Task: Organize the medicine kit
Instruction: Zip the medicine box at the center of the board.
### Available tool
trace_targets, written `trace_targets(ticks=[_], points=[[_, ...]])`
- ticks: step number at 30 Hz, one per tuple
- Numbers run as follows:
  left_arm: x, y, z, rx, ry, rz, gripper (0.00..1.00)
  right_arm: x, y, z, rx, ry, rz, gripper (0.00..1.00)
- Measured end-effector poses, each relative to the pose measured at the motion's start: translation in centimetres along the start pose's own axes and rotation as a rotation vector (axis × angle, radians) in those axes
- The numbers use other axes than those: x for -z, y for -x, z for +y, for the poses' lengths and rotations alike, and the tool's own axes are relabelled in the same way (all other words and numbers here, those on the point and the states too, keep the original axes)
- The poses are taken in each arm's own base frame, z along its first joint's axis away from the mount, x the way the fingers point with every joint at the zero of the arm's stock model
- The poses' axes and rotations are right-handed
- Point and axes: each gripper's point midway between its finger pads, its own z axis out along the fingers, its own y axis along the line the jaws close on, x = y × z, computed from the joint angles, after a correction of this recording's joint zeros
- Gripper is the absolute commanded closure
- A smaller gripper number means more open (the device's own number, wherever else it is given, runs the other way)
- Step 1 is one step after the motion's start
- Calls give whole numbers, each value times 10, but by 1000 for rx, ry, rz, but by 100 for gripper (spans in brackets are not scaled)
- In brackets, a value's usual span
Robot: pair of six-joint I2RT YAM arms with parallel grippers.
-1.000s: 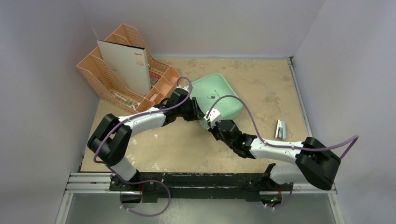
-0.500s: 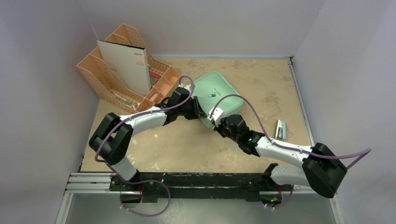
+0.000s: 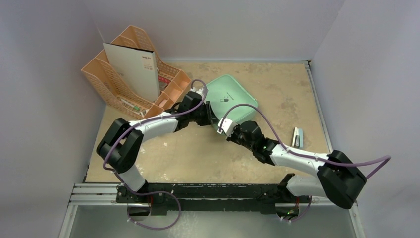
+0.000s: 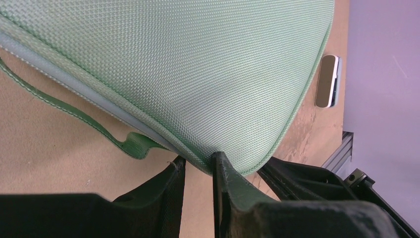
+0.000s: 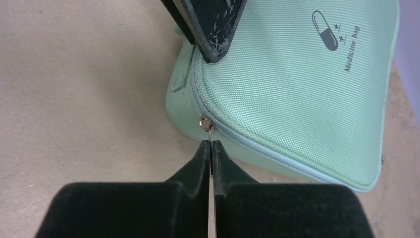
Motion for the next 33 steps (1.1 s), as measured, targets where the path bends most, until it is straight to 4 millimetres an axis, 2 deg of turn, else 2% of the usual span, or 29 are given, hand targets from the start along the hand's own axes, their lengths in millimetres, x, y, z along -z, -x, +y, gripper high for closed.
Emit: trace_targets(ticks=[6, 11, 13, 18, 24, 30, 33], points=[[-4, 2, -2, 1, -14, 1, 78, 0, -3, -7, 56, -20, 5, 100], [-5, 4, -2, 1, -20, -3, 78, 0, -7, -12, 27, -13, 7, 100], [-6, 5, -2, 1, -25, -4, 78, 2, -13, -19, -20, -9, 11, 100], [-7, 6, 2, 9, -28, 1, 78, 11, -39, -55, -136, -106, 87, 100], [-6, 10, 6, 8, -26, -4, 78, 14, -44, -63, -191, -133, 112, 100], [-5, 11, 7, -15, -21, -5, 78, 22, -66, -94, -299, -241, 148, 100], [-4, 13, 9, -29, -6, -9, 78, 26, -75, -103, -338, -279, 166, 100]])
